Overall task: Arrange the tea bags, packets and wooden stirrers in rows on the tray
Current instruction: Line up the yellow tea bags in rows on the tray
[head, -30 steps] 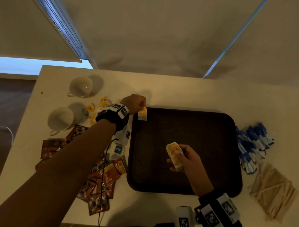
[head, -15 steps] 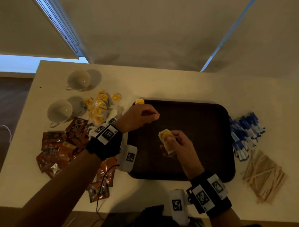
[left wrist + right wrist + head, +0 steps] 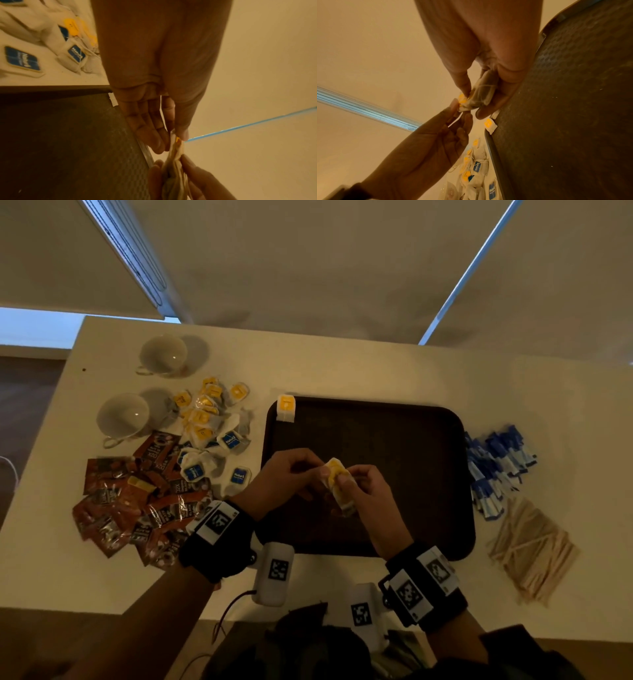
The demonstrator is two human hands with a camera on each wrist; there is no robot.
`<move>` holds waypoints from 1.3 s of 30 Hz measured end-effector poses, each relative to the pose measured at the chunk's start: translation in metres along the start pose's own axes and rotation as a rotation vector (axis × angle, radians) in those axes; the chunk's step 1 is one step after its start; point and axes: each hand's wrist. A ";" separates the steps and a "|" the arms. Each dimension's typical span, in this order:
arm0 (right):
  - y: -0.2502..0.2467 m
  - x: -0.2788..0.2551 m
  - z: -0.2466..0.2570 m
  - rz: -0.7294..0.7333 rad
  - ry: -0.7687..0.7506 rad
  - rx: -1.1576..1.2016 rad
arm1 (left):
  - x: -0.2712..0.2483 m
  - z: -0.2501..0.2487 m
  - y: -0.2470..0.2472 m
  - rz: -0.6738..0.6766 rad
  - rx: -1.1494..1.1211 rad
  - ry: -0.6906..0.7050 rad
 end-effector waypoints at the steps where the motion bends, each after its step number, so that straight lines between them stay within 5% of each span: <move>1: -0.001 -0.001 -0.001 0.004 -0.008 -0.004 | -0.002 -0.001 0.000 -0.003 -0.037 -0.002; 11: -0.009 0.000 -0.003 -0.048 -0.065 -0.049 | 0.006 -0.005 -0.027 -0.081 0.073 0.075; 19: -0.010 0.005 -0.005 -0.015 0.020 -0.026 | 0.077 0.010 -0.085 -0.119 0.410 0.016; 30: -0.017 0.018 -0.019 -0.064 0.109 0.020 | 0.149 0.029 -0.115 0.022 1.006 -0.036; 39: -0.011 0.026 -0.014 -0.057 0.125 0.051 | 0.149 0.025 -0.118 -0.040 1.029 0.056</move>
Point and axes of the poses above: each hand's wrist, its own x-axis towards the middle knuckle, its own y-axis out of the palm, z = x × y, and after that the axes turned 2 degrees about -x, right-handed
